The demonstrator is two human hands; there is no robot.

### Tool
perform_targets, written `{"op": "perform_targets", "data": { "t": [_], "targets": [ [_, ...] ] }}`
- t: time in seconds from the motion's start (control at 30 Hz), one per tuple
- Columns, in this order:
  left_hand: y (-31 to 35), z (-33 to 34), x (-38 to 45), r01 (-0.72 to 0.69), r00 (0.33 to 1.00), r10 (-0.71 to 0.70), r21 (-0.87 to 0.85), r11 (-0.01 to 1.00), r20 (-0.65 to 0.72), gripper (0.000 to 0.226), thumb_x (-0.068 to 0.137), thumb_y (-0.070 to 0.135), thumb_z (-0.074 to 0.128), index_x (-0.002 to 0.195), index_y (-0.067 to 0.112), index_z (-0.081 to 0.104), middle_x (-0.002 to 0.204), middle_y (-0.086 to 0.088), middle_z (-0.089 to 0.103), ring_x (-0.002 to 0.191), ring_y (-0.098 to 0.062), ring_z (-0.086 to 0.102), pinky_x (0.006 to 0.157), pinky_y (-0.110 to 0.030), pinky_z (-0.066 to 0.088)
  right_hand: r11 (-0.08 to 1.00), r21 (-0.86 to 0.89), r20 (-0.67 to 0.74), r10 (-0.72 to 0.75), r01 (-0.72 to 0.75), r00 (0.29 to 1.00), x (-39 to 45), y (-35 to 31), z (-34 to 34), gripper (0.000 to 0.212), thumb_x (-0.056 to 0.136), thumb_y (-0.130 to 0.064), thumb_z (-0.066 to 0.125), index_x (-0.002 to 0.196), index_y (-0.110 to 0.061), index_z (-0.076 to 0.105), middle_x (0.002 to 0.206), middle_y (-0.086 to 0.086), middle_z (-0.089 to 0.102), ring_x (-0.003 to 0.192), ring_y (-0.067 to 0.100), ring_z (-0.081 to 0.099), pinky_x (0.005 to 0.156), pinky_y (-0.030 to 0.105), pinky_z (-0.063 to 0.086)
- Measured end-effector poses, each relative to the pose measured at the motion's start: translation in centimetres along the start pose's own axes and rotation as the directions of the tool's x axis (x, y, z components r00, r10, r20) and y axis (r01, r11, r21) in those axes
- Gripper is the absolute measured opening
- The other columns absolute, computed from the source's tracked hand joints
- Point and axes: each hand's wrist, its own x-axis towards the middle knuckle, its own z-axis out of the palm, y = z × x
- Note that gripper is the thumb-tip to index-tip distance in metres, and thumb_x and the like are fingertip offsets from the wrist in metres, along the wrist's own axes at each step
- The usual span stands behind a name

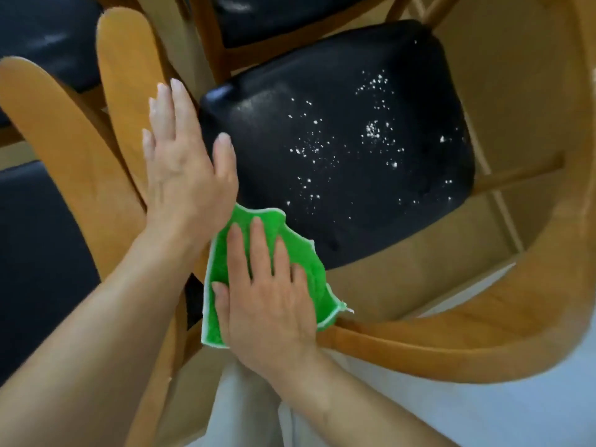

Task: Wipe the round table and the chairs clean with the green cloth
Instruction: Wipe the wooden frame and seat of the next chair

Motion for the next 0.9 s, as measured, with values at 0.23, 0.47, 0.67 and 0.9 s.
{"op": "perform_targets", "data": {
  "t": [0.23,0.47,0.67,0.9],
  "targets": [
    [-2.3,3.6,0.7,0.014,0.989,0.011,0.174,0.985,-0.146,0.065,0.094,0.046,0.029,0.152,0.019,0.018,0.161,-0.006,0.017,0.148,-0.022,0.01,0.12,-0.04,0.006,0.996,-0.062,0.118,0.067,-0.06,0.991,-4.1,4.7,0.0,0.055,0.098,-0.048,0.024,0.144,-0.019,0.033,0.128,0.018,0.058,0.102,0.04,0.06,0.079,0.049,0.046],
    [-2.9,4.1,0.8,0.023,0.987,0.001,0.145,0.989,-0.16,0.058,0.095,0.048,0.031,0.149,0.029,0.022,0.16,0.0,0.019,0.148,-0.018,0.01,0.119,-0.044,0.009,0.909,-0.388,0.063,0.19,-0.151,0.98,-9.0,13.7,-4.9,0.048,0.095,-0.044,0.035,0.067,-0.017,0.063,0.06,0.006,0.063,0.055,0.026,0.058,0.068,0.041,0.041],
    [-1.1,2.5,0.2,-0.025,0.995,0.043,0.202,0.979,-0.087,0.061,0.094,0.042,0.029,0.15,0.018,0.026,0.161,-0.006,0.017,0.149,-0.019,0.004,0.117,-0.035,-0.002,0.803,-0.486,0.124,0.453,-0.344,0.883,-9.1,16.0,-7.8,0.07,0.093,-0.048,0.009,0.078,-0.019,0.071,0.079,0.002,0.07,0.081,0.023,0.063,0.094,0.046,0.03],
    [-0.2,1.8,0.0,-0.034,0.997,0.048,0.228,0.973,-0.055,0.061,0.095,0.04,0.031,0.15,0.013,0.027,0.16,-0.01,0.018,0.149,-0.021,0.003,0.119,-0.038,-0.001,0.932,-0.138,0.099,0.348,-0.334,0.932,-5.6,5.8,-1.9,0.055,0.096,-0.047,0.026,0.072,-0.019,0.067,0.062,0.004,0.066,0.055,0.027,0.061,0.061,0.035,0.042]
  ]
}}
